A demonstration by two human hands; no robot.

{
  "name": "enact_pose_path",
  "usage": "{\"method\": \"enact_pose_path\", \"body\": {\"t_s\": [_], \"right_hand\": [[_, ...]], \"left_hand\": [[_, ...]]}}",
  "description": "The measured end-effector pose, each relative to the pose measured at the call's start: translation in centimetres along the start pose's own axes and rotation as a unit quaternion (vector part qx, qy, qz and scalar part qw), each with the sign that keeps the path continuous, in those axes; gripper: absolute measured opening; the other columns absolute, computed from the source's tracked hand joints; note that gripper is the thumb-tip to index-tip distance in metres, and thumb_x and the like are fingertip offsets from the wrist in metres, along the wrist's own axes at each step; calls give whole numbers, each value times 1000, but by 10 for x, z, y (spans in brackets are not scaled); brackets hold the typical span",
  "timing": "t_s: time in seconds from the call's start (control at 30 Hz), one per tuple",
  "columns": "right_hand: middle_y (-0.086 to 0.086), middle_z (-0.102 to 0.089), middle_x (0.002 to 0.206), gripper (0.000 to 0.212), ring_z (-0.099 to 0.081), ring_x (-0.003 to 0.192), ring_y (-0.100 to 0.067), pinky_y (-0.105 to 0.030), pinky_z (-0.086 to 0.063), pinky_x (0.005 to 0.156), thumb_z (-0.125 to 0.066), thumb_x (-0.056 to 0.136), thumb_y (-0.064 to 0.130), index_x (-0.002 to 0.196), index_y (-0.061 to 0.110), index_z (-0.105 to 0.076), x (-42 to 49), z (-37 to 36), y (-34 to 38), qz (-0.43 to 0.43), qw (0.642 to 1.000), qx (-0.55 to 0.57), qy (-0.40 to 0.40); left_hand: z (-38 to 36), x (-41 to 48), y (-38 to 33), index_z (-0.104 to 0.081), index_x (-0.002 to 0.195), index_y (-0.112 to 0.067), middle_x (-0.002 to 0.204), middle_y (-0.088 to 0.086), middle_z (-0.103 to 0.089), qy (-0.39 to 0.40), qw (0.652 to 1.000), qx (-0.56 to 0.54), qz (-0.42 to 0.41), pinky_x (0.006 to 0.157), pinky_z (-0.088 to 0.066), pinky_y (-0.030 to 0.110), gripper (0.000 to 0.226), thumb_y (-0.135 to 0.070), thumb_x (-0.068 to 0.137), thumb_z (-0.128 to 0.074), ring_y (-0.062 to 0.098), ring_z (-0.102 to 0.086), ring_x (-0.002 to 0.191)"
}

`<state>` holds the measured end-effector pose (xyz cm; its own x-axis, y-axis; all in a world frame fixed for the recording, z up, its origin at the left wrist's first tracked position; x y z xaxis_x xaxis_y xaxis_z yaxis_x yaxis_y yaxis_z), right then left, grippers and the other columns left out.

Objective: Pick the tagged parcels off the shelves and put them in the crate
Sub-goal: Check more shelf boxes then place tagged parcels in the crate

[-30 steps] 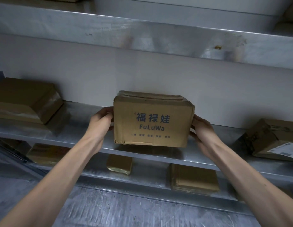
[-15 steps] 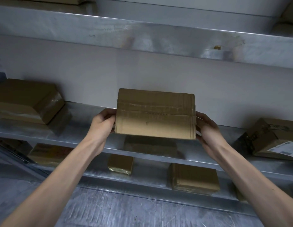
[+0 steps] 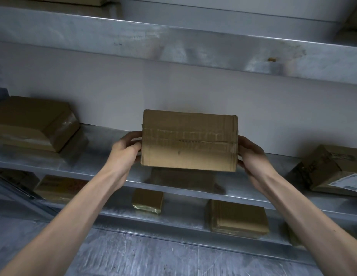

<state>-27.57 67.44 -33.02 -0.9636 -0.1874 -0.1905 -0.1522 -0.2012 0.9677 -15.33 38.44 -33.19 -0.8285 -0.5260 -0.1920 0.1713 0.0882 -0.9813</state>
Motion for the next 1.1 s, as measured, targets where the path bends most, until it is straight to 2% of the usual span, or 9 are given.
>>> {"method": "enact_pose_path", "body": {"t_s": [0.1, 0.2, 0.33, 0.5, 0.6, 0.7, 0.77, 1.0, 1.1], "right_hand": [[2, -75, 110, 41, -71, 101, -13, -19, -54, 70, -37, 102, 6, 124, 24, -66, 2, 1, 3, -4, 1000, 26, 3], [1, -75, 110, 37, -70, 102, -15, -23, -53, 73, -40, 102, 7, 121, 22, -67, 2, 2, 5, -7, 999, 46, -8], [0, -74, 104, 34, -68, 102, -17, -28, -51, 75, -39, 101, 5, 104, 20, -69, 3, 2, 5, -12, 998, 65, -21], [0, -75, 100, 32, -69, 99, -17, -28, -52, 76, -42, 100, 3, 109, 14, -69, 6, 0, 4, -11, 997, 74, -33], [3, -75, 107, 36, -70, 102, -14, -28, -54, 75, -41, 100, 1, 118, 18, -67, 5, -1, 6, 14, 997, 63, -28], [7, -74, 112, 50, -71, 99, -12, -25, -55, 73, -39, 96, -7, 123, 24, -67, 3, -3, 7, 29, 998, 53, -16], [10, -73, 115, 56, -70, 101, -11, -26, -54, 76, -37, 93, -10, 122, 26, -68, 3, -6, 5, 31, 999, 41, -7], [11, -71, 119, 58, -70, 98, -6, -26, -54, 79, -35, 91, -12, 124, 23, -68, -2, -7, 1, 34, 999, 41, -12], [9, -72, 119, 58, -70, 101, -8, -25, -53, 76, -34, 92, -11, 124, 24, -68, -3, -7, 2, 37, 999, 39, -11]], "left_hand": [[1, 2, -2, -65, 112, -18, 109, 6, -70, 3, 1000, -25, 7, 87, -56, 35, 29, -3, 103, -41, 19, -66, 102], [3, 5, -3, -65, 115, -11, 109, 7, -71, 2, 1000, -29, 5, 85, -55, 33, 26, -4, 102, -44, 20, -67, 103], [5, 8, 0, -65, 105, -8, 106, 11, -73, -5, 999, -44, 12, 95, -53, 39, 21, -4, 101, -45, 23, -68, 104], [9, 12, 2, -66, 97, -12, 98, 9, -73, -8, 999, -33, 21, 94, -53, 41, 21, -2, 99, -47, 27, -65, 104], [8, 12, 2, -67, 107, -18, 104, 4, -74, -5, 999, -34, 16, 90, -54, 37, 21, -7, 100, -50, 22, -66, 103], [8, 12, 4, -64, 120, -27, 112, 0, -73, 0, 1000, -23, 8, 89, -54, 37, 33, -6, 100, -49, 18, -66, 106], [8, 12, 7, -63, 127, -26, 115, -1, -73, 15, 1000, -2, 1, 88, -54, 37, 39, -3, 100, -47, 18, -66, 109], [7, 6, 9, -63, 128, -21, 114, -2, -74, 20, 1000, 4, 3, 79, -55, 30, 38, -1, 101, -45, 17, -68, 107], [7, 5, 8, -64, 128, -21, 116, -1, -73, 19, 1000, 11, -4, 82, -55, 32, 37, -3, 101, -46, 18, -67, 109]]}}
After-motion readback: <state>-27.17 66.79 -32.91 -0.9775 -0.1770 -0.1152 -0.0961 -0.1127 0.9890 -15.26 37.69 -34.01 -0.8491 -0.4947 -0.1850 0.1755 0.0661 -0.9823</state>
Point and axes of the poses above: each hand's wrist, its own x-axis towards the middle knuckle, its own z-axis out of the back of the hand, y = z × x, the point moved 7 cm from there along x, towards the middle knuckle
